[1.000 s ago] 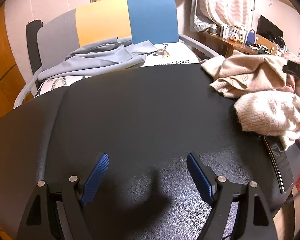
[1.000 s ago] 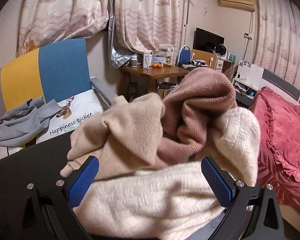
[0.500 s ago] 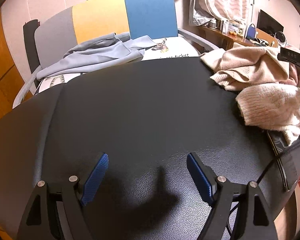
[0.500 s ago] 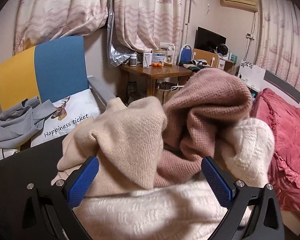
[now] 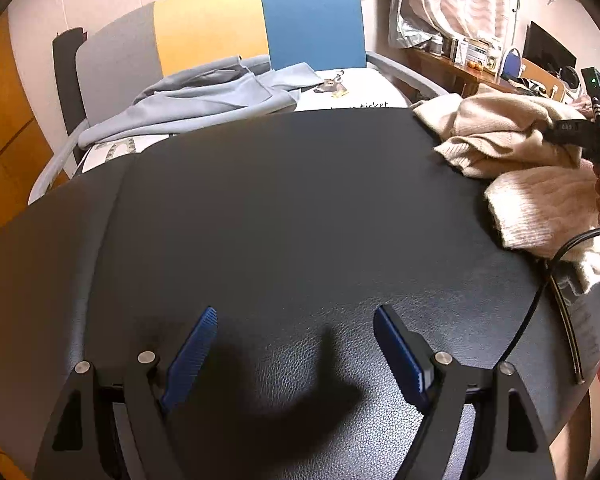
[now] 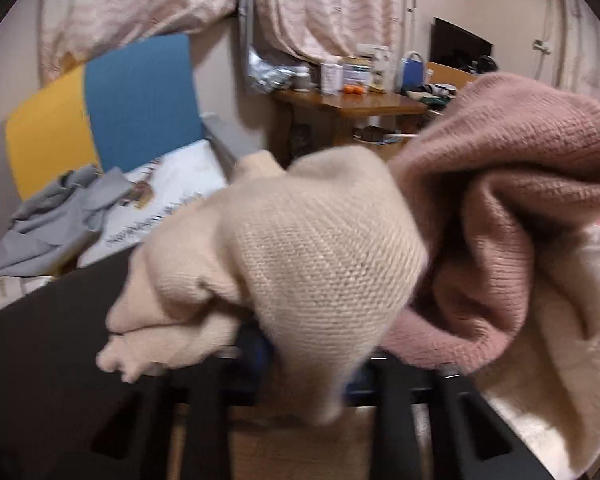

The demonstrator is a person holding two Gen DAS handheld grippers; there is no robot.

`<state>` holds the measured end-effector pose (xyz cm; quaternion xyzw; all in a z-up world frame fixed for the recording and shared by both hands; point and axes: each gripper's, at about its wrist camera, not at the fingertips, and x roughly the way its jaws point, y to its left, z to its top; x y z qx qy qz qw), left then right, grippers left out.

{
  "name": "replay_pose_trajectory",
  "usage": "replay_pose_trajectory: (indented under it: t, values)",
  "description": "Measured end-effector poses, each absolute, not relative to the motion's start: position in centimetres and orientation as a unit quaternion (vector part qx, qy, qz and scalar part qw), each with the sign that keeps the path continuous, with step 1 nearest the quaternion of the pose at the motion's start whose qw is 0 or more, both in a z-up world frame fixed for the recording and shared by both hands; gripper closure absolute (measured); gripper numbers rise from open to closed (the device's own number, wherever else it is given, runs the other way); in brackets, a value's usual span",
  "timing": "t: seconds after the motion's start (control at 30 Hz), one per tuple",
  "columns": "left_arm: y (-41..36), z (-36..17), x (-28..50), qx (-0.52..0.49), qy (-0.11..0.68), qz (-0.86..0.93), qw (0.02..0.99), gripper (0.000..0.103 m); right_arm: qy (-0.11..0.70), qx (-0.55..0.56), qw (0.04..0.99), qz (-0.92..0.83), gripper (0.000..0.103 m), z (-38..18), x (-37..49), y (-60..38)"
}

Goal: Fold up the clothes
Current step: 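Pull the beige sweater onto the table with the right tool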

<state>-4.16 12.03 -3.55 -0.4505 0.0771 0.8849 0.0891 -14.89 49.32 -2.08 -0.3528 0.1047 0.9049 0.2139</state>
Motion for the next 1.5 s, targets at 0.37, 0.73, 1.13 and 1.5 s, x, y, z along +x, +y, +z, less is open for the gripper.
replay_pose_trajectory:
  t: [0.37,0.73,1.13,1.5]
  values:
    - [10.0,-2.6,-4.1,-0.444,0.06,0.891,0.075,0.021,0.125,-0.263,0.081,0.953,0.093,6.6,-13.1,42.7]
    - [5.4,-1.7,-4.9,-0.436,0.024,0.898,0.047,0.021,0.126,-0.285,-0.029,0.95,0.093,4.8,-11.3,31.4]
    - [11.0,-3.2,-11.1,-0.482,0.007,0.87,0.103,0.022,0.072,-0.406,-0.157,0.898,0.077,-8.8,-2.8,22.7]
    - [18.1,-6.3,-14.6,-0.555,-0.026,0.818,0.148,0.021,0.177,-0.328,0.014,0.928,0.012,-4.4,-1.5,36.4]
